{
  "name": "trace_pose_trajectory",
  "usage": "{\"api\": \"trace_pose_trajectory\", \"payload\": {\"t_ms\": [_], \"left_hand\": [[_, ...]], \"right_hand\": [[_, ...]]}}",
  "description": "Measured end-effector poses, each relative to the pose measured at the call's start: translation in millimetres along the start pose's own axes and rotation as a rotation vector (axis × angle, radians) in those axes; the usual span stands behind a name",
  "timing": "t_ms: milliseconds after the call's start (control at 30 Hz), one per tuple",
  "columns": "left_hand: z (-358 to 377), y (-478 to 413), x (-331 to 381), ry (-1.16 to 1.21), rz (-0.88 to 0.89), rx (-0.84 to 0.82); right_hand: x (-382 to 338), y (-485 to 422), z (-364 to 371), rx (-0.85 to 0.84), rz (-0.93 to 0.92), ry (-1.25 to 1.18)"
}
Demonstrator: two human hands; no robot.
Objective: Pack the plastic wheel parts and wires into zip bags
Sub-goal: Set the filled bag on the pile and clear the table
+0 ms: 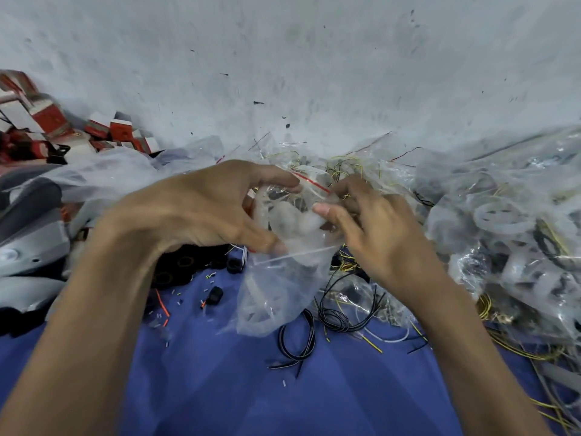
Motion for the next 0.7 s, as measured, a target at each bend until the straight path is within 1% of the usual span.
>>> {"api": "trace_pose_trajectory", "payload": {"t_ms": [33,100,200,300,367,433,500,600,700], "left_hand": [[0.2,0.4,-0.5,-0.010,-0.004,-0.019],[2.5,0.2,0.4,-0.068,0.004,0.000],[2.8,-3.5,3.2,-0.154,0.037,0.176],[-6.2,-4.5,-4.5,-0.249,-0.012,0.412],[-13.5,-1.7,-11.8,-0.263,0.011,0.448],[-16.4,1.4,-15.4,-0.258,0.083,0.391],[-15.4,1.4,-17.9,-0.280,0.079,0.297],[-7.9,-5.8,-25.0,-0.445,-0.028,0.179],[0.6,-8.6,-33.0,-0.670,-0.252,0.036]], "right_hand": [[0.7,0.3,-0.4,0.007,0.016,0.107],[0.2,0.5,-1.9,0.024,0.034,0.163],[-1.2,0.0,-7.8,-0.008,-0.030,0.127],[7.7,-1.1,-18.8,-0.075,-0.047,0.047],[15.6,-0.9,-21.3,-0.168,-0.034,0.065],[22.6,-0.5,-17.1,-0.269,-0.009,0.061],[26.9,-1.7,-7.9,-0.334,0.001,0.026],[28.4,-2.7,2.2,-0.311,0.048,0.013],[27.9,-0.5,3.8,-0.331,0.163,-0.197]]}}
Point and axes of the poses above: each hand's wrist, its own y-axis away from the middle knuckle, its own z-axis out of the palm, x = y × z, the point moved 1 cm from there along -y, towards the middle knuckle, and after that the axes turned 11 degrees about -y, right-handed, at the moved point
